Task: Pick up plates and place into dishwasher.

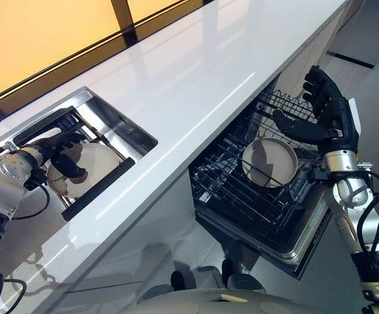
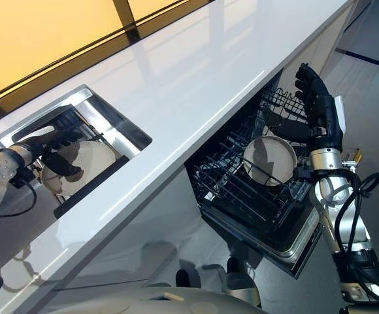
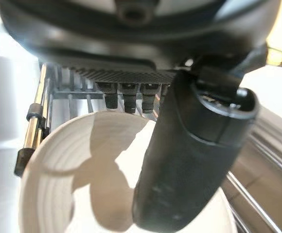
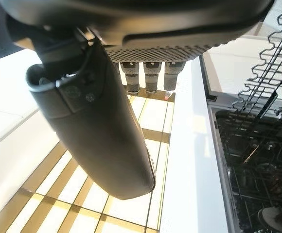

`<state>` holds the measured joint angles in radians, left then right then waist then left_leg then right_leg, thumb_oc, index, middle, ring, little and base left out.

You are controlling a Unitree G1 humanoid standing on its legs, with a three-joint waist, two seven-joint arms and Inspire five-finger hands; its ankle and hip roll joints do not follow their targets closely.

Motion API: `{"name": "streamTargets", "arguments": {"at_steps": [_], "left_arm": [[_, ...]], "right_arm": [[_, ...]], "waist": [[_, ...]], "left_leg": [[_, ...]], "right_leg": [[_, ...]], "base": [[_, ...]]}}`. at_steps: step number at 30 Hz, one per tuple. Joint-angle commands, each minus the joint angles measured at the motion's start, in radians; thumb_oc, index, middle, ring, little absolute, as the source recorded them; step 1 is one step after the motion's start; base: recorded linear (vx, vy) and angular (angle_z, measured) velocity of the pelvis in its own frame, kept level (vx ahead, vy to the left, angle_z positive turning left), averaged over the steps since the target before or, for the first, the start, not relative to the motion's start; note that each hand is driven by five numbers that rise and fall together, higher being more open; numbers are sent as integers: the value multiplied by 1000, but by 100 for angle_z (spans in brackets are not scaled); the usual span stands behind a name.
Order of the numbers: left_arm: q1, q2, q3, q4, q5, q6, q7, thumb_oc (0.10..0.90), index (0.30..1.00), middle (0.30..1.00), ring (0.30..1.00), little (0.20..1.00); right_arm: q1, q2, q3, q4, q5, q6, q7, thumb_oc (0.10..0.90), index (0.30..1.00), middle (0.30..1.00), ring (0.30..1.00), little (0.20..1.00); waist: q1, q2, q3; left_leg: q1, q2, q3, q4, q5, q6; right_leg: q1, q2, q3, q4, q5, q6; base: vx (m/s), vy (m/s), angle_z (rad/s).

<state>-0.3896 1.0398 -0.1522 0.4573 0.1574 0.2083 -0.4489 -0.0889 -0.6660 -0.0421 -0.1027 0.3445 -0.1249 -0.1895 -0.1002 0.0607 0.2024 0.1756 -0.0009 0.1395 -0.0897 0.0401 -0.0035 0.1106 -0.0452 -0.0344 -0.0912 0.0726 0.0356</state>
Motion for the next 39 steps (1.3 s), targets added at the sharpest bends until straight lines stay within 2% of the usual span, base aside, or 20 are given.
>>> {"name": "streamTargets", "arguments": {"at_steps": [1, 8, 11, 15, 17, 21, 22, 23, 24, 25, 30, 39], "left_arm": [[-143, 103, -12, 60, -41, 43, -31, 800, 900, 900, 900, 900], [-135, 67, -21, 131, -100, 88, -95, 800, 900, 900, 900, 900], [-123, 61, -7, 148, -125, 86, -102, 800, 900, 900, 900, 900], [-132, 87, 6, 150, -130, 28, -14, 800, 900, 900, 900, 900], [-156, 100, 5, 155, -157, 20, 19, 800, 900, 900, 900, 900], [-179, 92, -3, 155, -198, 72, -36, 800, 900, 900, 900, 900], [-170, 89, 1, 151, -199, 80, -62, 679, 796, 796, 796, 779], [-153, 84, 4, 149, -222, 96, -99, 416, 571, 571, 571, 516], [-137, 79, 9, 145, -225, 100, -124, 377, 538, 538, 538, 477], [-123, 78, 15, 142, -232, 99, -146, 100, 300, 300, 300, 200], [-52, 84, 53, 99, -280, 89, -249, 100, 300, 300, 300, 200], [-69, 105, 49, 35, -326, 124, -259, 100, 300, 300, 300, 200]], "right_arm": [[-125, -82, -41, -82, 18, -76, 12, 800, 900, 900, 900, 900], [-122, -89, -38, -86, 26, -70, 28, 800, 900, 900, 900, 900], [-120, -89, -36, -85, 27, -67, 35, 800, 900, 900, 900, 900], [-121, -98, -31, -83, 30, -66, 31, 800, 900, 900, 900, 900], [-126, -104, -30, -77, 37, -65, 27, 800, 900, 900, 900, 900], [-132, -99, -23, -70, 26, -71, 14, 800, 900, 900, 900, 900], [-129, -100, -26, -70, 25, -74, 11, 800, 900, 900, 900, 900], [-125, -99, -29, -71, 24, -77, 7, 800, 900, 900, 900, 900], [-123, -101, -32, -71, 23, -77, 5, 800, 900, 900, 900, 900], [-121, -103, -33, -71, 23, -78, 2, 800, 900, 900, 900, 900], [-108, -115, -46, -79, 31, -76, -9, 800, 900, 900, 900, 900], [-123, -127, -42, -77, 42, -80, -33, 800, 900, 900, 900, 900]], "waist": [[-13, 15, -79], [-22, 16, -73], [-23, 18, -71], [-23, 22, -69], [-23, 24, -70], [-19, 25, -70], [-18, 25, -70], [-17, 25, -70], [-15, 25, -69], [-14, 26, -68], [-5, 27, -66], [6, 24, -69]], "left_leg": [[-5, -86, -13, 2, -83, 54], [-15, -88, -5, 2, -84, 57], [-17, -87, -2, 2, -84, 58], [-18, -87, 0, 2, -83, 56], [-20, -86, 0, 2, -81, 55], [-24, -86, -8, 2, -78, 54], [-24, -86, -10, 2, -79, 55], [-24, -87, -13, 2, -78, 55], [-24, -87, -15, 2, -78, 56], [-24, -87, -17, 2, -78, 55], [-21, -87, -22, 2, -80, 56], [-18, -91, -39, 2, -78, 55]], "right_leg": [[13, 65, -21, 25, -55, 42], [-1, 67, -8, 21, -49, 44], [-3, 67, -6, 21, -47, 45], [-2, 67, -7, 18, -47, 45], [-3, 67, -9, 19, -48, 44], [-4, 67, -14, 21, -50, 42], [-3, 67, -15, 20, -51, 42], [-3, 67, -16, 20, -51, 42], [-2, 67, -16, 21, -51, 42], [-2, 67, -16, 21, -51, 42], [2, 66, -22, 18, -52, 42], [8, 67, -28, 19, -56, 40]], "base": [[32, 22, -4], [20, 14, -9], [5, 7, -7], [0, 0, 0], [0, 0, 0], [0, 0, 0], [0, 0, 0], [0, 0, 0], [0, 0, 0], [0, 0, 0], [0, 0, 0], [0, 0, 0]]}}
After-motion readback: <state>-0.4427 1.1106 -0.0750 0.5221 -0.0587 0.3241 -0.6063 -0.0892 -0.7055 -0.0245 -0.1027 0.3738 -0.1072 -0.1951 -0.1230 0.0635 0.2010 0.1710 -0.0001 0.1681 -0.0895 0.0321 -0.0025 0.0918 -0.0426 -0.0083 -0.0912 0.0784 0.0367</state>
